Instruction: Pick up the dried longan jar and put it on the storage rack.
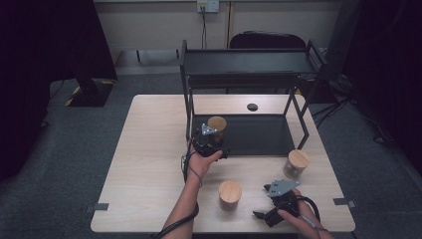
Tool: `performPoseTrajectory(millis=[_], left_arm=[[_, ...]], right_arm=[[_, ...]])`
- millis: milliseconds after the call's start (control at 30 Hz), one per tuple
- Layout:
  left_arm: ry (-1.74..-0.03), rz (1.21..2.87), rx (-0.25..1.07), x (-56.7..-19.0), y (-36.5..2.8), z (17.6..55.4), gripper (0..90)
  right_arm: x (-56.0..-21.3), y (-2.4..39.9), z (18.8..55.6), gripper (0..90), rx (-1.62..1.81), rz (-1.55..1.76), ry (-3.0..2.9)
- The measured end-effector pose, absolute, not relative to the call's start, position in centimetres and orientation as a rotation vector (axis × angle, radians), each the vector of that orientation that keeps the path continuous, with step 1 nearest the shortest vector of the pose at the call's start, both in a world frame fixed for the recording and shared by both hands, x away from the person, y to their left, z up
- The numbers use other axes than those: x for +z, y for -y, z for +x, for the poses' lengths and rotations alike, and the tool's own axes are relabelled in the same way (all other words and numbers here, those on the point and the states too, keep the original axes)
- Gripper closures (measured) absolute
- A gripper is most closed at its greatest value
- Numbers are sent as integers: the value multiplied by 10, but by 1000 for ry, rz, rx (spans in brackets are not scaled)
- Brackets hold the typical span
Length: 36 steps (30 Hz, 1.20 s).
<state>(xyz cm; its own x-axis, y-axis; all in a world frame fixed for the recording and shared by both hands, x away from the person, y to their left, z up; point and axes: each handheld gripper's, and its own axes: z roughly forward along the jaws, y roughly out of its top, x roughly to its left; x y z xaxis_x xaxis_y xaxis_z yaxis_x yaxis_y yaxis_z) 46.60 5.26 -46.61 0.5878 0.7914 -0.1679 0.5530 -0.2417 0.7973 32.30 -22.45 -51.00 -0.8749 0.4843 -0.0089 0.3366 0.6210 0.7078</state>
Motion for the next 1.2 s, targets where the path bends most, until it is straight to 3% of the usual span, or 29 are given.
performPoseTrajectory(millis=[1200], left_arm=[[-969,1945,278,-470,-69,436,59]], right_arm=[[-510,224,323,0,1095,679,-2645]])
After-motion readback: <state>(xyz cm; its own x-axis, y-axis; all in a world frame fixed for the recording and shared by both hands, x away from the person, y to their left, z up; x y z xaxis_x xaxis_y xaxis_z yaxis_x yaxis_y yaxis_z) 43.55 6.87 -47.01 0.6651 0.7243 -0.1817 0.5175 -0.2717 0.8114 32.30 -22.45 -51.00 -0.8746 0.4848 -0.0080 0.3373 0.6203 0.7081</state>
